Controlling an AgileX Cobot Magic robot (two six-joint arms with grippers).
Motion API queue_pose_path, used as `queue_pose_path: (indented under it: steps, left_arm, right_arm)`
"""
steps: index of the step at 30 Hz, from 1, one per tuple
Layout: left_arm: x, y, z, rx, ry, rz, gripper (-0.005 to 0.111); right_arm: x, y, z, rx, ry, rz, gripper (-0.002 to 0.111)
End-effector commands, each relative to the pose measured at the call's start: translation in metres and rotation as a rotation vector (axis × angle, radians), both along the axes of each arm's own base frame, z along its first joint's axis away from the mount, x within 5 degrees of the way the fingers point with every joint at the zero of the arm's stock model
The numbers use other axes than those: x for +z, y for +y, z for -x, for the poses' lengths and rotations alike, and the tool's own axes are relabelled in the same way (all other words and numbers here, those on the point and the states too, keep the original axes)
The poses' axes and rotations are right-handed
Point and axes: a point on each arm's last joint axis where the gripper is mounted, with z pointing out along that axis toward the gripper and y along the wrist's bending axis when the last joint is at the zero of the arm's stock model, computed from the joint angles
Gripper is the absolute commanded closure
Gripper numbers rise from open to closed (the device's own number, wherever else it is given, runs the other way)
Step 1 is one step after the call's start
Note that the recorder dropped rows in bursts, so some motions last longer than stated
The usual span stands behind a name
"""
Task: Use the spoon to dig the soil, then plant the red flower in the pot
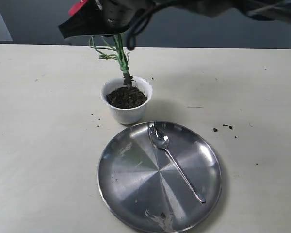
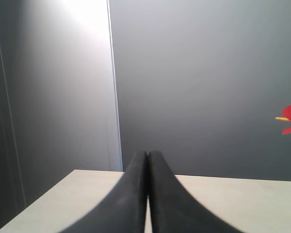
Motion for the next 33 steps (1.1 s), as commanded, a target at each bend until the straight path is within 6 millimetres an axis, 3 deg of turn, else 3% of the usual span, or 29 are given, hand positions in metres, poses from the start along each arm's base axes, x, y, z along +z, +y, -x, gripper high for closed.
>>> queue_pose_path:
  steps: [1, 8, 21, 28, 33]
  left_arm:
    - [0.002, -0.001, 0.000, -0.007, -0.010, 0.001, 0.106]
    - [0.002, -0.001, 0.000, -0.007, -0.010, 0.001, 0.106]
    - [0.002, -0.001, 0.000, -0.007, -0.010, 0.001, 0.106]
    - [0.002, -0.001, 0.000, -0.007, -0.010, 0.001, 0.106]
    - [0.002, -0.001, 0.000, -0.007, -0.010, 0.001, 0.106]
  right_arm:
    - [0.009, -0.034, 0.018, 0.031, -0.097, -0.055, 0.109]
    - [-0.003, -0.064, 0.040, 0.091, -0.106, -0.201, 0.109]
    - [-0.010, -0.068, 0.064, 0.285, -0.109, -0.354, 0.109]
    - [-0.023, -0.076, 0.086, 0.438, -0.099, -0.444, 0.109]
    - [-0.029, -0.088, 0.088, 0.504, -0.125, -0.511, 0.109]
